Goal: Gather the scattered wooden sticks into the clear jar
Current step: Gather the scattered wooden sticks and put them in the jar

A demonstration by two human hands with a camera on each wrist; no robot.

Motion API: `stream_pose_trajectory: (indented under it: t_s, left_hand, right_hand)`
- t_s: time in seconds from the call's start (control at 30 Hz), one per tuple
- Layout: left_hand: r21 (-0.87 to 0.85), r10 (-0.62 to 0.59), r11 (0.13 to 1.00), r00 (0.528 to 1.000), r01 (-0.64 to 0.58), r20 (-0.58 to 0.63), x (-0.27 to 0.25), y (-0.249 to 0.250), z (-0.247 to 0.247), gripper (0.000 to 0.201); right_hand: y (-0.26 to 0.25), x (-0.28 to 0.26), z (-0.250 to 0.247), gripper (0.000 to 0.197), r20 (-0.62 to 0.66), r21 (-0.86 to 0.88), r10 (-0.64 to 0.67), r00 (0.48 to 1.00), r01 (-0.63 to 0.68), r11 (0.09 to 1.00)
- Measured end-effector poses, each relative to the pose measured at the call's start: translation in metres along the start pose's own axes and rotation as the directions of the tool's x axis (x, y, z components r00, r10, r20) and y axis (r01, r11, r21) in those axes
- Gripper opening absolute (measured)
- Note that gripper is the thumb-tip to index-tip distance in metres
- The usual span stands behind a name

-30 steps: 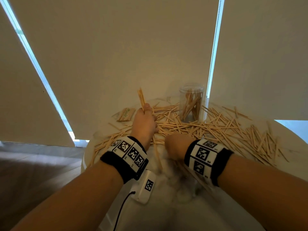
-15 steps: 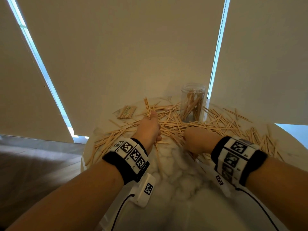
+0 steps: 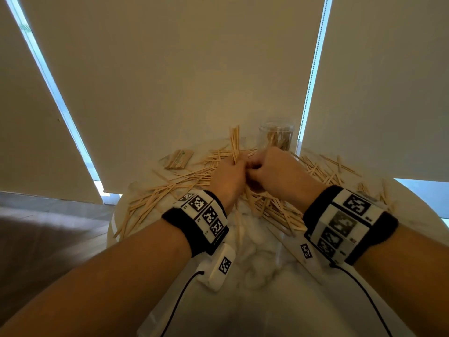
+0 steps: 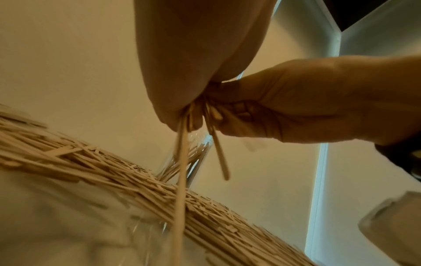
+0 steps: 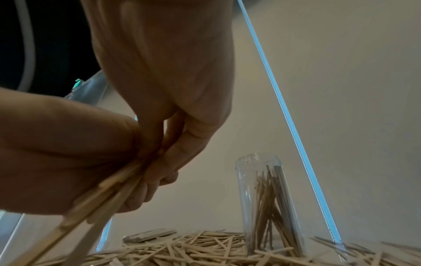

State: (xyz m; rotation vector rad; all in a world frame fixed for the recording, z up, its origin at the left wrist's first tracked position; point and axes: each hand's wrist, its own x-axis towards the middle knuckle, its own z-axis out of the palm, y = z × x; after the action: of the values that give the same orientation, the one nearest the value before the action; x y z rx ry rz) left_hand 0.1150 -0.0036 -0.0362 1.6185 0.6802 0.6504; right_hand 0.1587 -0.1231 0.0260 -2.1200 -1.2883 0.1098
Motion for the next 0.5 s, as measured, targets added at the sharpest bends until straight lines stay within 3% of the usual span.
stream_pose_trajectory:
  t_s: [0.07, 0.13, 0.23, 0.3, 0.37, 0.5]
  left_hand:
    - [-0.011, 0.025, 1.0, 0.997, -0.026, -0.073, -0.008, 0.009, -0.003, 0.05]
    - [-0.054, 0.02, 0.998, 0.986, -0.03, -0.163, -0.009, 0.015, -0.007, 0.046]
    - [-0.077, 0.023, 0.996, 0.962, -0.046, -0.272, -0.008, 0.021, -0.016, 0.049]
    - [-0.16, -0.016, 0.987, 0.967, -0.027, -0.256, -0.004, 0.022, -0.017, 0.044]
    - [-0.273, -0.085, 0.961, 0.981, 0.034, -0.177, -0.008, 0.023, -0.013, 0.035]
    - [-0.301, -0.084, 0.952, 0.993, 0.057, -0.079, -0.012, 0.018, -0.001, 0.029]
  right_hand:
    - [0.001, 0.0, 0.0, 0.015, 0.073, -0.025, -0.001, 0.997, 0.003, 1.0]
    - [0.006, -0.002, -0.001, 0.022, 0.132, -0.09, 0.074, 0.988, -0.062, 0.994]
    - [0.025, -0.005, 0.002, 0.047, 0.212, -0.415, 0.263, 0.941, -0.157, 0.896]
    - [0.039, -0.009, 0.007, 0.063, 0.271, -0.553, 0.378, 0.885, -0.178, 0.814]
    - [0.043, -0.012, 0.011, 0.066, 0.335, -0.593, 0.45, 0.828, -0.186, 0.784]
    - [0.035, -0.008, 0.016, 0.057, 0.389, -0.594, 0.446, 0.807, -0.151, 0.79]
